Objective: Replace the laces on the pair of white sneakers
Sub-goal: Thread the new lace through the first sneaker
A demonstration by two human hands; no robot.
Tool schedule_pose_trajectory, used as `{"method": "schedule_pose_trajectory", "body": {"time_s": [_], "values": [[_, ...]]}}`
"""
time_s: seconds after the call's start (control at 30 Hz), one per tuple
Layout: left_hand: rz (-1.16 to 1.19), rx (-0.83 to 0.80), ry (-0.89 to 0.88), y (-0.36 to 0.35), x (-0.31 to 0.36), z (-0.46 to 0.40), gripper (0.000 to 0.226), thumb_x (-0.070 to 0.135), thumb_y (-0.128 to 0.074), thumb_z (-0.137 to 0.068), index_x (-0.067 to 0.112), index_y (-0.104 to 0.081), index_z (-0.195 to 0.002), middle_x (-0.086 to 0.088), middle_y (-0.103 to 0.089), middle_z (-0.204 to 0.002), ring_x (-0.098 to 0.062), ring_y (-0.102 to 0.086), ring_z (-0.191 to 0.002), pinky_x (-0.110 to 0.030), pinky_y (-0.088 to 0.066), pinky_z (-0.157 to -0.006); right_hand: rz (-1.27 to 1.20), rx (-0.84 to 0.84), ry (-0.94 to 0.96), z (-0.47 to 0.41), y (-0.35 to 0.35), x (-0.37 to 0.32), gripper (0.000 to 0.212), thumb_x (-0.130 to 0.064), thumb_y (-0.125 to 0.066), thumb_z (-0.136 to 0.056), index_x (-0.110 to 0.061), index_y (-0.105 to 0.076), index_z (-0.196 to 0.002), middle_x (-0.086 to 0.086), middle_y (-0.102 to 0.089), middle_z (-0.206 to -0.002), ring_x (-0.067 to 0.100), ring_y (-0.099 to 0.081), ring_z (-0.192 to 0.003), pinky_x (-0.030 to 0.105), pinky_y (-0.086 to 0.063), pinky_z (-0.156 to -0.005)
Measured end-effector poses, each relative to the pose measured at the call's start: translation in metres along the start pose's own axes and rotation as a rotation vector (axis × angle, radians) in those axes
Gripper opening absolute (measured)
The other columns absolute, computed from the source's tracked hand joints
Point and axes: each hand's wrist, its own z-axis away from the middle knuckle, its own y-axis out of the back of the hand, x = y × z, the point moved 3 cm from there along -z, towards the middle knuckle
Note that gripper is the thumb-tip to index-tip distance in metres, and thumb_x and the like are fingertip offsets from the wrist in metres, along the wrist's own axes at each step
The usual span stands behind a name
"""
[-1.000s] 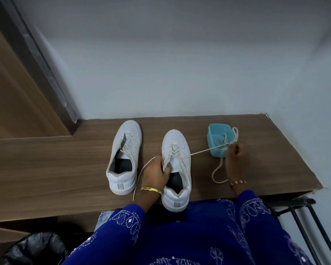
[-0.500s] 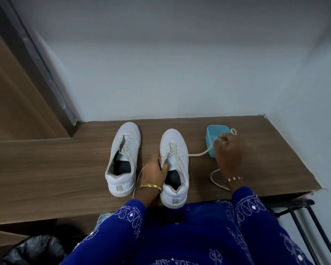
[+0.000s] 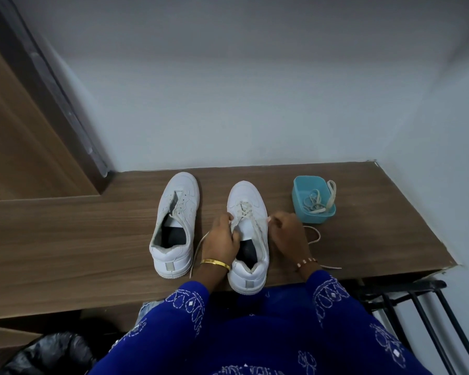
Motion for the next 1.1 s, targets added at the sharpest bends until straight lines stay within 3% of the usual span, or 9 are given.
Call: {"method": "schedule_pose_trajectory", "body": {"time_s": [0.2,0.27,0.37,0.5,0.57,0.7,0.8,0.93,1.1], "values": [[0.009,0.002,0.048,0.0,-0.004,0.0,0.03,0.018,-0.049,-0.089,0.009,-0.047,-0.118,-0.011,-0.056,-0.114,-0.031,-0.057,-0.096,-0.035,-0.043,-0.074,-0.265,-0.06,-0.352,0.0,0.032,0.015,0.042,-0.033,-0.056,-0.09,-0.003,-0.054,-0.062,0.008,-0.054,-0.056,0.016,-0.048,-0.054,0.026,-0.039,-0.056],[-0.062,-0.003,0.064,0.002,-0.006,0.0,0.031,0.027,-0.051,-0.088,0.012,-0.047,-0.115,-0.008,-0.059,-0.108,-0.03,-0.058,-0.093,-0.034,-0.042,-0.069,-0.358,-0.221,-0.376,-0.002,0.049,-0.001,0.041,-0.035,-0.05,-0.093,-0.008,-0.053,-0.062,0.005,-0.055,-0.057,0.015,-0.05,-0.055,0.022,-0.038,-0.058],[-0.095,0.063,0.051,0.008,-0.002,0.001,0.03,0.034,-0.057,-0.084,0.013,-0.049,-0.103,-0.005,-0.059,-0.094,-0.025,-0.057,-0.085,-0.029,-0.036,-0.062,-0.676,-0.353,-0.315,-0.008,0.072,-0.038,0.033,-0.026,-0.046,-0.095,-0.008,-0.052,-0.068,0.005,-0.051,-0.058,0.017,-0.05,-0.055,0.031,-0.046,-0.064],[0.116,0.109,-0.183,0.017,0.019,-0.002,0.017,0.026,-0.057,-0.084,0.009,-0.057,-0.088,0.0,-0.051,-0.082,-0.019,-0.051,-0.076,-0.025,-0.034,-0.065,-0.999,-0.369,-0.233,-0.025,0.084,-0.081,0.027,-0.013,-0.04,-0.097,-0.007,-0.055,-0.076,-0.001,-0.048,-0.052,0.008,-0.043,-0.044,0.023,-0.041,-0.049],[0.239,0.049,-0.27,0.018,0.034,-0.001,0.031,0.032,-0.046,-0.087,0.007,-0.064,-0.091,-0.004,-0.058,-0.085,-0.013,-0.051,-0.079,-0.02,-0.036,-0.071,-1.132,-0.389,-0.227,-0.031,0.085,-0.096,0.025,-0.011,-0.039,-0.097,-0.007,-0.056,-0.08,-0.002,-0.049,-0.048,0.008,-0.043,-0.041,0.021,-0.04,-0.046],[0.532,-0.114,-0.175,0.018,0.056,0.008,0.037,0.033,-0.039,-0.096,0.009,-0.066,-0.106,0.0,-0.065,-0.1,-0.007,-0.056,-0.093,-0.006,-0.039,-0.082,-1.298,-0.337,-0.213,-0.041,0.084,-0.113,0.024,-0.009,-0.036,-0.098,-0.005,-0.057,-0.087,-0.001,-0.05,-0.048,0.008,-0.042,-0.04,0.019,-0.041,-0.046],[0.696,-0.26,-0.095,0.011,0.065,0.013,0.029,0.022,-0.041,-0.098,0.014,-0.065,-0.084,0.003,-0.066,-0.084,-0.009,-0.061,-0.083,-0.017,-0.046,-0.081,-1.39,-0.207,-0.228,-0.05,0.085,-0.108,0.022,-0.006,-0.036,-0.098,-0.005,-0.056,-0.089,-0.002,-0.052,-0.05,0.008,-0.044,-0.042,0.02,-0.041,-0.046],[0.956,-0.235,0.113,0.012,0.06,0.01,0.032,0.012,-0.039,-0.098,0.009,-0.053,-0.069,0.002,-0.061,-0.049,-0.01,-0.056,-0.044,-0.023,-0.049,-0.053,-1.132,0.012,-0.232,-0.055,0.096,-0.076,0.021,-0.002,-0.041,-0.095,-0.006,-0.059,-0.084,0.002,-0.051,-0.06,0.006,-0.044,-0.044,0.019,-0.04,-0.047],[0.844,-0.111,0.135,0.038,0.04,-0.008,0.035,0.013,-0.049,-0.095,0.012,-0.055,-0.06,0.006,-0.043,-0.034,-0.003,-0.036,-0.03,-0.015,-0.032,-0.036,-0.592,0.193,-0.398,-0.046,0.101,-0.011,0.02,-0.015,-0.046,-0.096,-0.017,-0.059,-0.081,-0.001,-0.048,-0.061,0.005,-0.042,-0.046,0.017,-0.035,-0.045]]}}
